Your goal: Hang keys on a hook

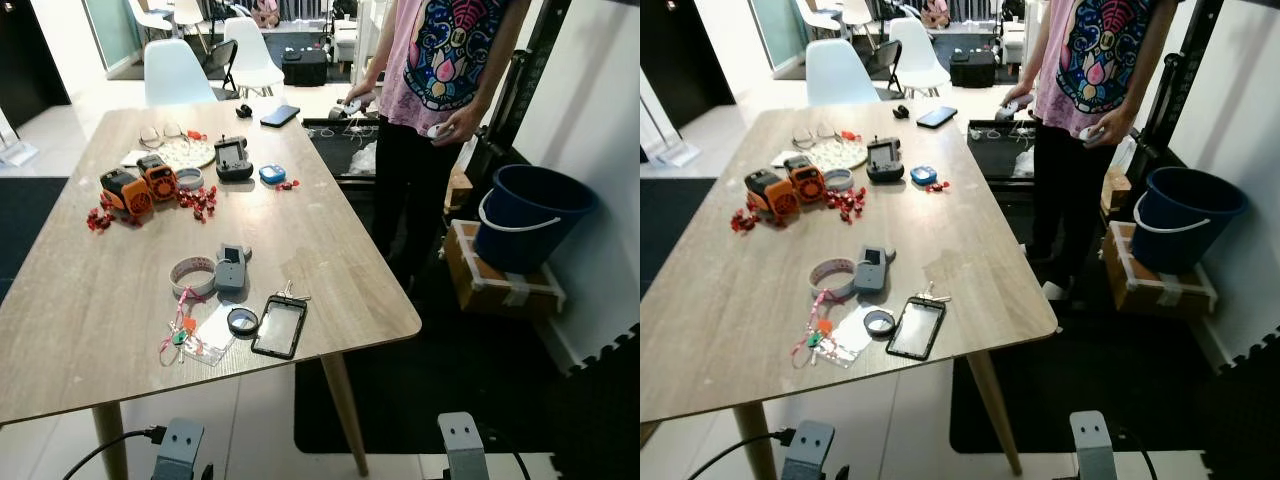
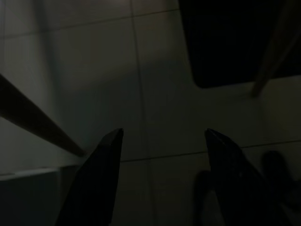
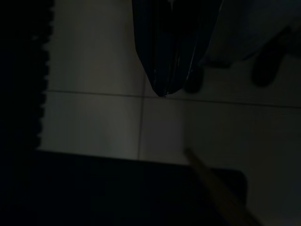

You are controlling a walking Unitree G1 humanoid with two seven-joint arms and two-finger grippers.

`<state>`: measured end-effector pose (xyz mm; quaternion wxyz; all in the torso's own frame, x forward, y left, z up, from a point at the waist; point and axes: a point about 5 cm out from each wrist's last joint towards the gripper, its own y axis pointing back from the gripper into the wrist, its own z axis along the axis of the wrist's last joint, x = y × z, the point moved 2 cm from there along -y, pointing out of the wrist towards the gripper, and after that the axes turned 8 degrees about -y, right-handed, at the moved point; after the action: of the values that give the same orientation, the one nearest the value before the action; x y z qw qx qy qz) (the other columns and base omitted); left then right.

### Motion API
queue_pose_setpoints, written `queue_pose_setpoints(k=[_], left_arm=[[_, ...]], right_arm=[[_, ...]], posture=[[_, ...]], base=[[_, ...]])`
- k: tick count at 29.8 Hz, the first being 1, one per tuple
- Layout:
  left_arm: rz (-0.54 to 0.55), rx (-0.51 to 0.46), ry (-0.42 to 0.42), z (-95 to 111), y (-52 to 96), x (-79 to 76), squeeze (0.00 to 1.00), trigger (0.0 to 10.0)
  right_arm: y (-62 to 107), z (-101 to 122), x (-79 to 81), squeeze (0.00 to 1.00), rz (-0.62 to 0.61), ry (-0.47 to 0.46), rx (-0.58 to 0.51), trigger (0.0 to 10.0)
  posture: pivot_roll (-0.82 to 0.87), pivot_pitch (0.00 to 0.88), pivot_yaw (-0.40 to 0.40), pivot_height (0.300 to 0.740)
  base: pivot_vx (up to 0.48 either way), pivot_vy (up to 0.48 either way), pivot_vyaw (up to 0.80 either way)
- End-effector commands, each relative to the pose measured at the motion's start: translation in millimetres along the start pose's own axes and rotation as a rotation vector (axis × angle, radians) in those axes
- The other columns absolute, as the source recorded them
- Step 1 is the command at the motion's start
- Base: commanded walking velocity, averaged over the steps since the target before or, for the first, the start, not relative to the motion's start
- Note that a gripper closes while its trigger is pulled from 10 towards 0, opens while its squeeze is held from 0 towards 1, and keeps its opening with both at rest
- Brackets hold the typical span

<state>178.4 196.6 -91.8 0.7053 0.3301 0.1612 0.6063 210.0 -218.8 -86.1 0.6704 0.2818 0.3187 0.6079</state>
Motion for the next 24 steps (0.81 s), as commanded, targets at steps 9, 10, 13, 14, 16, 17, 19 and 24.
queue_pose_setpoints(k=[9, 10, 13, 14, 16, 17, 19, 24], left_arm=[[0.047, 0.002, 0.038, -14, 10.1, -2.5, 0.0, 10.0], [0.047, 0.002, 0.038, -14, 10.1, -2.5, 0.0, 10.0], [0.067, 0.004, 0.045, -15, 10.5, -0.4, 0.0, 10.0], [0.076, 0.004, 0.048, -13, 9.4, 0.6, 0.0, 10.0], [0.082, 0.004, 0.051, -12, 8.5, 1.2, 0.0, 10.0], [0.083, 0.002, 0.051, -10, 7.2, 0.9, 0.0, 10.0], [0.082, 0.0, 0.05, -8, 6.2, 0.5, 0.0, 10.0], [0.081, -0.01, 0.047, -5, 4.8, 0.1, 0.0, 10.0]], right_arm=[[-2.0, 7, 8.0, 0.0, 0.052, 0.095, 0.001, 10.0], [-2.0, 7, 8.0, 0.0, 0.052, 0.095, 0.001, 10.0], [-1.9, 6, 9.8, 0.0, 0.059, 0.104, 0.003, 10.0], [-1.9, 6, 10.8, 0.0, 0.062, 0.106, 0.004, 10.0], [-1.8, 5, 11.6, 0.0, 0.064, 0.108, 0.005, 10.0], [-1.7, 5, 12.2, 0.0, 0.066, 0.11, 0.007, 10.0], [-1.6, 4, 12.6, 0.0, 0.068, 0.112, 0.008, 10.0], [-1.2, 2, 13.0, 0.0, 0.07, 0.114, 0.012, 10.0]], posture=[[0.08, 0.06, -0.109, 0.74], [0.08, 0.06, -0.109, 0.74], [0.08, 0.06, -0.109, 0.74], [0.08, 0.06, -0.107, 0.74], [0.08, 0.06, -0.107, 0.74], [0.08, 0.06, -0.106, 0.74], [0.08, 0.06, -0.106, 0.74], [0.07, 0.059, -0.101, 0.74]], base=[[0.0, 0.0, 0.0], [0.0, 0.0, 0.0], [0.0, 0.0, 0.0], [0.0, 0.0, 0.0], [0.0, 0.0, 0.0], [0.0, 0.0, 0.0], [0.0, 0.0, 0.0], [0.0, 0.0, 0.0]])
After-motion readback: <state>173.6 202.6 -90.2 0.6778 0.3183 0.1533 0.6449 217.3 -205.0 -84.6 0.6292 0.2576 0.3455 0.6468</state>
